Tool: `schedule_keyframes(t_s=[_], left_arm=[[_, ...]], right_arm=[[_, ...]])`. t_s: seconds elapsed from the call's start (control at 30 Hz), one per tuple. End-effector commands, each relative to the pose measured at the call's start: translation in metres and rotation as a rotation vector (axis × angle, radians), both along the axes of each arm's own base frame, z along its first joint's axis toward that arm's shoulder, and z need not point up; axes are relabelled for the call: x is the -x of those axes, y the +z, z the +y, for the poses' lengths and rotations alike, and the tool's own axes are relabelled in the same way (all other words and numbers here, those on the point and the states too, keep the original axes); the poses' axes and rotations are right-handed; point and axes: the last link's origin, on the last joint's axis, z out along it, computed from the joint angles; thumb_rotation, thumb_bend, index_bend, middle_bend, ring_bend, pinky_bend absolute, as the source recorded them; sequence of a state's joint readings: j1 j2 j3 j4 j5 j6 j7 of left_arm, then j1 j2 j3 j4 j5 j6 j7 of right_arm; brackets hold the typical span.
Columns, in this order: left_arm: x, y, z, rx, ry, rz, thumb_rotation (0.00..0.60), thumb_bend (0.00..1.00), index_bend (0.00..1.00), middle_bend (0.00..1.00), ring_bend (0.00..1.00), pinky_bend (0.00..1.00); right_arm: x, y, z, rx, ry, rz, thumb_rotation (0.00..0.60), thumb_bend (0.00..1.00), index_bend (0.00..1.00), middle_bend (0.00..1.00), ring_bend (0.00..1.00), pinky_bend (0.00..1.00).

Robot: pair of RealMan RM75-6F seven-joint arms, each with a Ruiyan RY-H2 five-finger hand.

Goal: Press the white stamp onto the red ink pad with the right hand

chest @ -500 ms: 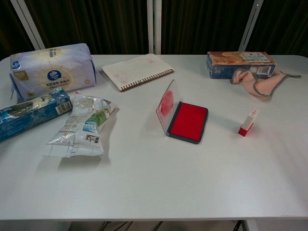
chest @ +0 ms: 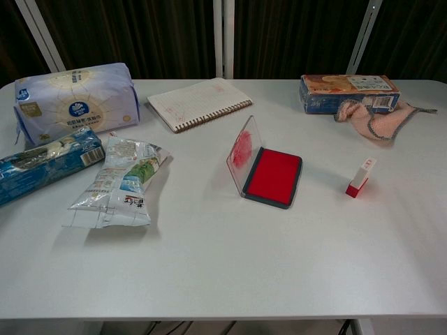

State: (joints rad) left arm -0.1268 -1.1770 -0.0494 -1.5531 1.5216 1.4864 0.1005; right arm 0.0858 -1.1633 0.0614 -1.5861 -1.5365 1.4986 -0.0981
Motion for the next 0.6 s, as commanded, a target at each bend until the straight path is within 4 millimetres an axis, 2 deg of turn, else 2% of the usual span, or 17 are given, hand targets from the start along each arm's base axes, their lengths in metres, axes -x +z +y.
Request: schedule_keyframes(t_s=[0.03,0.1,0.13,0.23,0.3,0.4,0.6], left_arm=[[0.0,0.0,0.0,0.0,-0.001,0.003,0.0,0.02,0.0,0.06,0.08,0.17],[0.001,0.001,0.0,-0.004,0.0,0.008,0.0,0.02,0.0,0.06,0.08,0.17],[0.001,0.0,0.0,-0.005,0.002,0.006,0.0,0.02,0.0,0.07,0.08,0.17],[0.002,-0.002,0.0,0.005,0.01,0.006,0.0,0.02,0.0,0.07,0.08,0.17],[0.002,-0.003,0.0,0.012,0.01,0.011,0.0,0.02,0.0,0.06,0.08,0.17],[0.002,-0.006,0.001,0.019,0.01,0.01,0.0,0.02,0.0,0.06,0.08,0.17],[0.001,-0.012,-0.001,0.041,0.016,0.013,0.0,0.02,0.0,0.06,0.08,0.17]], right_arm=[[-0.003,0.0,-0.005,0.012,-0.001,0.013,0.6,0.15,0.0,0.0,0.03,0.21],[-0.01,0.0,-0.008,0.011,0.024,-0.005,0.6,0.15,0.0,0.0,0.22,0.55],[-0.012,0.0,-0.01,0.009,0.032,0.002,0.6,0.15,0.0,0.0,0.33,0.66],[-0.015,-0.003,-0.017,-0.029,0.053,0.068,0.6,0.15,0.0,0.0,0.57,0.82],[-0.019,-0.011,-0.024,-0.102,0.066,0.116,0.6,0.15,0.0,0.03,0.69,0.91],[-0.03,-0.022,-0.04,-0.176,0.124,0.17,0.6,0.16,0.0,0.07,0.78,0.99],[-0.054,-0.052,-0.077,-0.32,0.297,0.344,0.6,0.17,0.0,0.12,0.79,1.0]])
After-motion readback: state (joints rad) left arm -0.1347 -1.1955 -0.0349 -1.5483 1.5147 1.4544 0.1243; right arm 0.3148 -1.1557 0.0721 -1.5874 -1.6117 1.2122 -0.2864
